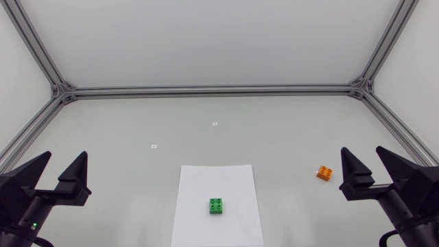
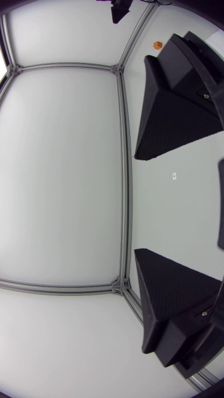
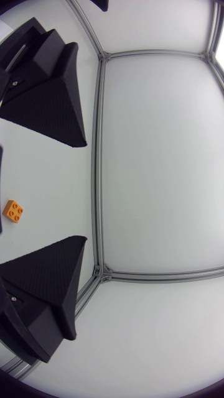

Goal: Pick up the orange 2x2 brick with the right arm and stack it on top of the green 2x2 brick in the center

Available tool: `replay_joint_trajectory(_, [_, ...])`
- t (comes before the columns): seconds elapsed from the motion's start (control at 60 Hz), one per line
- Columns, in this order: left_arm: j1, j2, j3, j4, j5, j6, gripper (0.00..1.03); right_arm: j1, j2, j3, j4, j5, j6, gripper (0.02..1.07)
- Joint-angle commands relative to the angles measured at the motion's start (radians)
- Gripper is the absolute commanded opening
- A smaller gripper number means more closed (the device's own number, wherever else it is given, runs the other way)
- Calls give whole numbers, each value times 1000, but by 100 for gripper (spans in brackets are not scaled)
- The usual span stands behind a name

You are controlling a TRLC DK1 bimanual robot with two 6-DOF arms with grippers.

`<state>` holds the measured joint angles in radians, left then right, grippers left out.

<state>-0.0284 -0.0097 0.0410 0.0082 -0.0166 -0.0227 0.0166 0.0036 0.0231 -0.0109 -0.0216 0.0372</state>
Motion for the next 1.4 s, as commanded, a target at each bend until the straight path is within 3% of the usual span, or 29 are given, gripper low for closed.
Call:
replay_joint_trajectory(0.0, [1, -6, -41, -11, 3, 6, 99, -9, -10, -23, 3, 2, -7, 103])
replay_joint_trajectory(0.35, [1, -6, -41, -11, 3, 6, 99, -6, -11, -12, 8, 0, -8, 103])
replay_joint_trajectory(0.567, [1, -6, -41, -11, 3, 6, 99, -6, 24, 141, -72, -6, -8, 103])
replay_joint_trajectory(1.033, [1, -6, -41, -11, 3, 6, 99, -35, 523, 457, -170, 3, -7, 103])
replay_joint_trajectory(1.383, [1, -6, -41, -11, 3, 6, 99, -104, 909, 658, -370, -11, -145, 102])
